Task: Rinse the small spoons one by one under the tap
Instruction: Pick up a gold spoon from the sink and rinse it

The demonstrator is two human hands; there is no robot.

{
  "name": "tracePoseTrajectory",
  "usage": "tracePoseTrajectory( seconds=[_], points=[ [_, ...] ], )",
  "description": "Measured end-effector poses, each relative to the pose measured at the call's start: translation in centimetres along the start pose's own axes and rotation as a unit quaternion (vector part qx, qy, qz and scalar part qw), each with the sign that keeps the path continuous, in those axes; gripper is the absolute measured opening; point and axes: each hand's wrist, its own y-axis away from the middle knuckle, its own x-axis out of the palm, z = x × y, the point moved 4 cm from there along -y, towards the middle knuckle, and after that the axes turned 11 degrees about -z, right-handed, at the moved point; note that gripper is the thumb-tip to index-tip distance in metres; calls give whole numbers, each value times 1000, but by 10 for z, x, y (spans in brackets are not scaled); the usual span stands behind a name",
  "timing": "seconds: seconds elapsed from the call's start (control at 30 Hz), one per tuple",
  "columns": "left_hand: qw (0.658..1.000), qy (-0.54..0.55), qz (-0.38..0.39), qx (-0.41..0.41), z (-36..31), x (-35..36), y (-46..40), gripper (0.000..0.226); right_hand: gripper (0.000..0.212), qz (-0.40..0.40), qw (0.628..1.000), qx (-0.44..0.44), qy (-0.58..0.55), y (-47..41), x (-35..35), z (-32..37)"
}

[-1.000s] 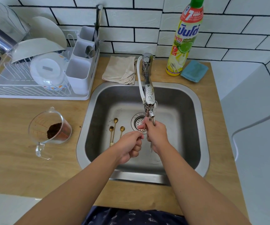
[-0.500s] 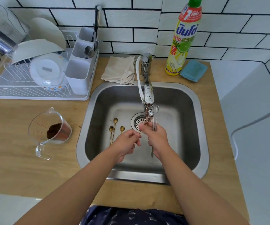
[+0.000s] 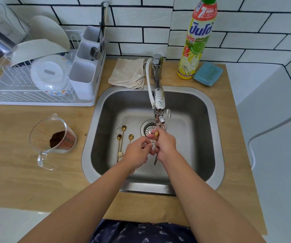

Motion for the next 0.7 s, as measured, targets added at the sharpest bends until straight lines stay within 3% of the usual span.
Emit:
tracePoseTrajectory(
  seconds=[0.1,0.17,0.23,0.4,0.47,0.6,0.7],
  points=[
    [1000,9,-15,-12,6,-6,-3,12,21,81,995,-29,45,5,1,-1],
    [1000,3,-22,-4,5,-9,-5,11,14,92,990,-70,74,7,-1,-6],
    [999,-14,-22,20,1,-8,-4,13,8,50,991,-103,71,8,-3,-5],
    [986,-110,-43,122,-13,2,3,16,31,-60,992,-99,47,0,-4,10],
    [984,-122,-49,121,-13,4,3,17,33,-18,997,-73,36,-3,-3,11],
    [992,-93,-59,65,-6,2,-3,18,18,112,991,-68,29,-2,-3,4],
    [978,-152,-87,116,-13,1,0,21,10,63,987,-115,88,2,-4,-1]
  ],
)
